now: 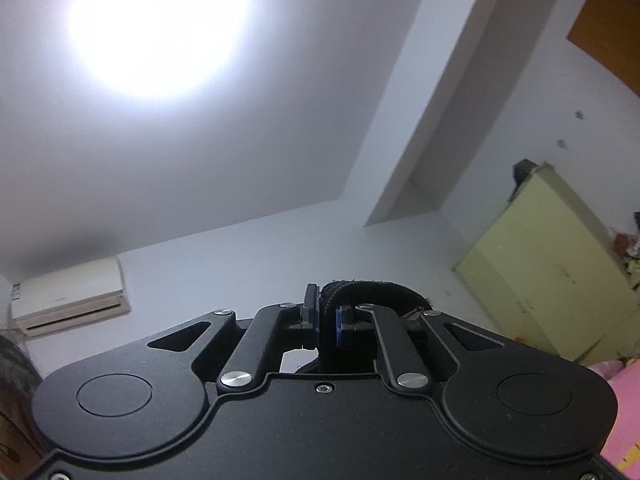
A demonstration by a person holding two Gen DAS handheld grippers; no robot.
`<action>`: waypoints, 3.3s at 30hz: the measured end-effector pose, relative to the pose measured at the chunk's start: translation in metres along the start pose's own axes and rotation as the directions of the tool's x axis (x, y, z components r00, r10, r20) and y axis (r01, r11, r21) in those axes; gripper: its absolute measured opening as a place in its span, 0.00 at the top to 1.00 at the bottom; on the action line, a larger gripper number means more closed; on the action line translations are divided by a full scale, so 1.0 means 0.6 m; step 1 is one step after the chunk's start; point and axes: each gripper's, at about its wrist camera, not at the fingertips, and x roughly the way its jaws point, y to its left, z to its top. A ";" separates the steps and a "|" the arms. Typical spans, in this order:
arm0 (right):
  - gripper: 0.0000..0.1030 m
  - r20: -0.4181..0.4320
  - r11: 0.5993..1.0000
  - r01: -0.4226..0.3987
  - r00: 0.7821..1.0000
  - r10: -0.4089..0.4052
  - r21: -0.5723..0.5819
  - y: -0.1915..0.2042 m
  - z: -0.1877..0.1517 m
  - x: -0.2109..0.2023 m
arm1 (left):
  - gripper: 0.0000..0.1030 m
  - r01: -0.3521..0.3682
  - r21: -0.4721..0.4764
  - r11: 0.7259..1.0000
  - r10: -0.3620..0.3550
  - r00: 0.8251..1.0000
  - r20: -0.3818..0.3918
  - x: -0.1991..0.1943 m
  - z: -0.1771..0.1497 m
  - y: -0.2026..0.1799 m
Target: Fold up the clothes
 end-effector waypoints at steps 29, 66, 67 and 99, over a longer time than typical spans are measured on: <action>0.94 -0.025 0.963 -0.237 0.970 0.242 0.124 0.082 -0.082 0.011 | 0.95 0.039 0.057 0.998 -0.044 0.994 0.095 -0.249 0.021 -0.073; 0.93 -0.623 0.635 0.400 0.764 0.168 0.661 -0.334 -0.592 -0.163 | 0.95 -0.612 -0.184 0.769 0.403 0.688 -0.603 -0.330 -0.555 0.283; 0.93 -0.632 0.608 0.412 0.749 0.198 0.679 -0.328 -0.610 -0.168 | 0.95 -0.631 -0.171 0.757 0.421 0.671 -0.611 -0.349 -0.561 0.277; 0.93 -0.678 0.626 0.260 0.300 0.671 0.735 -0.213 -0.758 -0.167 | 0.95 -0.869 -0.185 0.460 0.650 0.471 -0.596 -0.551 -0.618 0.153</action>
